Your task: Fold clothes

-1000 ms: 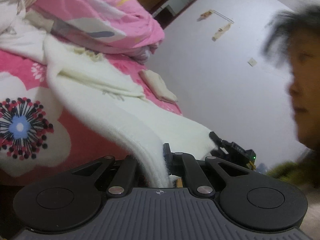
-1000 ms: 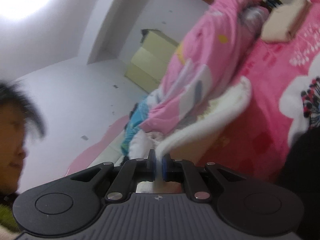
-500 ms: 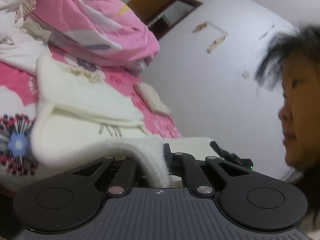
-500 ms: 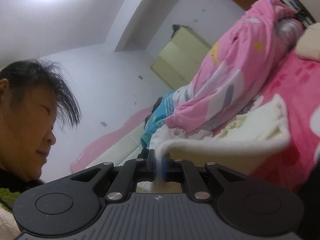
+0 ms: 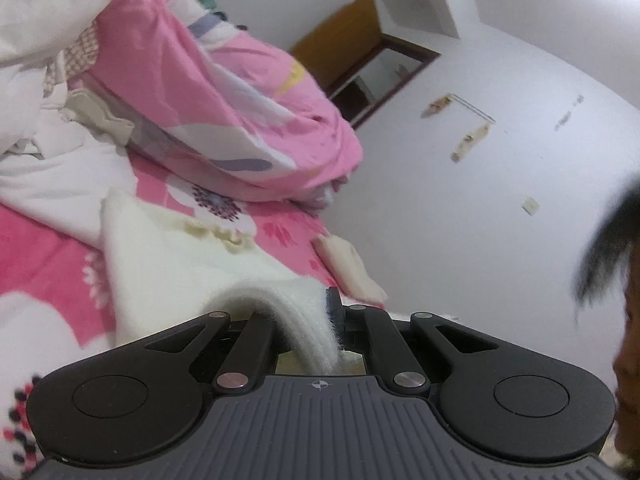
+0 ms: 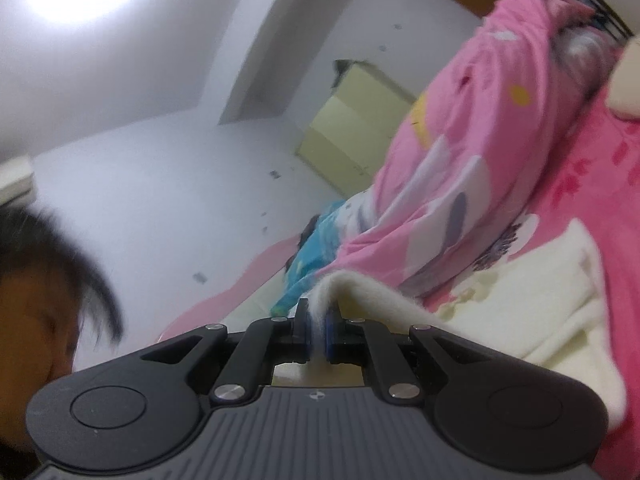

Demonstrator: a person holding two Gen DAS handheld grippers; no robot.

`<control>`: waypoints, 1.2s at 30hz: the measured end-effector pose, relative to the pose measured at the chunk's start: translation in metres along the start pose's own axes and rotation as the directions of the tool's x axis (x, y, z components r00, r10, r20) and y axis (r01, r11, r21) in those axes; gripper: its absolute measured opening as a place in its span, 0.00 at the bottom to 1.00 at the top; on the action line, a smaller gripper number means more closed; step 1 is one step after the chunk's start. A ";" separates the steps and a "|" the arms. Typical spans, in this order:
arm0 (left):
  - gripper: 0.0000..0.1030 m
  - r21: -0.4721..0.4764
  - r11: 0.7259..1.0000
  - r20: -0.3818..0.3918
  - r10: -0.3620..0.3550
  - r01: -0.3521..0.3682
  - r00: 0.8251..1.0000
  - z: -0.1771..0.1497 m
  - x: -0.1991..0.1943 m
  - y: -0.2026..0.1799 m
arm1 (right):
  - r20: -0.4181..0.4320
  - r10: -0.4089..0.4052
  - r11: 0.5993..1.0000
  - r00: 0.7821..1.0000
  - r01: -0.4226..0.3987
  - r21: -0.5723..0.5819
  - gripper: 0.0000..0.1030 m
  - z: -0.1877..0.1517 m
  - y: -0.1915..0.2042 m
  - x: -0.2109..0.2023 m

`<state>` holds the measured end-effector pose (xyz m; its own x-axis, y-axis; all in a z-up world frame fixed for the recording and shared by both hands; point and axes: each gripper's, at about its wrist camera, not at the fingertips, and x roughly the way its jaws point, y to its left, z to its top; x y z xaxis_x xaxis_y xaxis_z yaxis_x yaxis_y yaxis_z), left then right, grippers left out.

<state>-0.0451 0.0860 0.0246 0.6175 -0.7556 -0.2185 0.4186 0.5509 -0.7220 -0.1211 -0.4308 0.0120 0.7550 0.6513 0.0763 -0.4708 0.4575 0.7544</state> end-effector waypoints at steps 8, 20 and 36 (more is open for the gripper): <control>0.02 -0.025 0.999 -0.005 0.028 -0.028 1.000 0.028 0.042 0.031 | 0.009 -0.053 0.996 0.999 0.052 0.073 0.07 0.019 -0.043 0.042; 0.02 -0.059 0.996 -0.032 0.072 -0.074 0.997 0.073 0.102 0.083 | -0.019 -0.126 0.989 0.992 0.127 0.074 0.07 0.058 -0.092 0.113; 0.06 -0.204 0.972 -0.136 0.089 -0.116 0.987 0.086 0.155 0.155 | -0.117 -0.244 0.909 0.963 0.269 0.317 0.09 0.052 -0.211 0.164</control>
<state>0.1728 0.0842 -0.0650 0.5555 -0.7451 -0.3692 0.1997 0.5505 -0.8106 0.1260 -0.4516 -0.1008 0.7880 0.5866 -0.1869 -0.0803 0.3989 0.9135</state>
